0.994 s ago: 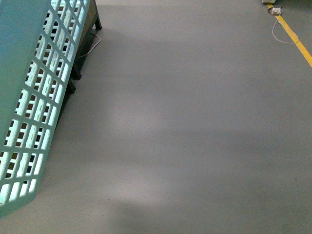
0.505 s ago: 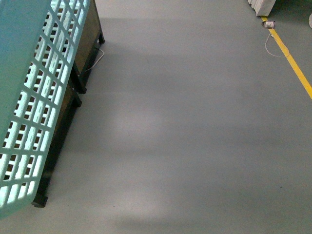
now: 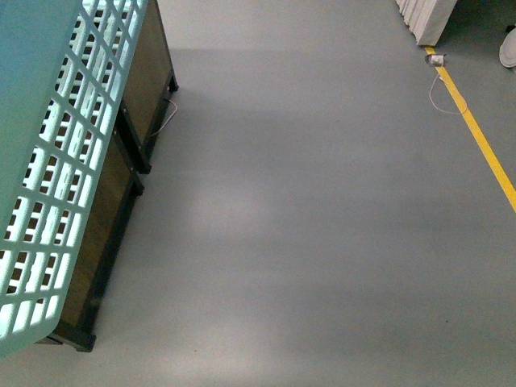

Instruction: Pick lemon and mango into basket

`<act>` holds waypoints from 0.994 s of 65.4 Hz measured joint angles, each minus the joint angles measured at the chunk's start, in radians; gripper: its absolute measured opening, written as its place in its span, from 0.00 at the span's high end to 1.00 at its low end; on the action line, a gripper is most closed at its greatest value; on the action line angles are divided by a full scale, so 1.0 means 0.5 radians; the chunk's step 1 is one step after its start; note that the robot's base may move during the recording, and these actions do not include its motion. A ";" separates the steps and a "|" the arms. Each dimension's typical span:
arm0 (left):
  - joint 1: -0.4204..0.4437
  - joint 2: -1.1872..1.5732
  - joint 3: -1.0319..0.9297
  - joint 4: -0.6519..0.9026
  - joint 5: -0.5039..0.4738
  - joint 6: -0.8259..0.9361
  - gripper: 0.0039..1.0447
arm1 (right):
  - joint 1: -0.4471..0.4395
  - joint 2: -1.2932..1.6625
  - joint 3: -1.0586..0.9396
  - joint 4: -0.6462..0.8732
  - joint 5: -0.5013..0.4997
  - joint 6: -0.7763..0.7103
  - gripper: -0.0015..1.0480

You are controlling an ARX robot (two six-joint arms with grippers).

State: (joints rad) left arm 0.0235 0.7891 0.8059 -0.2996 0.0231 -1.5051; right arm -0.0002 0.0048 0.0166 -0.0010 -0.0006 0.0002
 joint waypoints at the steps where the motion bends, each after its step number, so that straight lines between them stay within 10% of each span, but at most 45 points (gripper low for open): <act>1: 0.000 0.000 0.000 0.000 0.000 0.000 0.86 | 0.000 0.000 0.000 0.000 0.003 0.001 0.08; 65: -0.006 -0.002 -0.001 -0.003 0.004 -0.008 0.87 | 0.000 0.000 0.000 0.000 -0.001 0.000 0.08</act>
State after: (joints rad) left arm 0.0204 0.7879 0.8055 -0.3012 0.0250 -1.5089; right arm -0.0002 0.0048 0.0166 -0.0010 -0.0010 0.0002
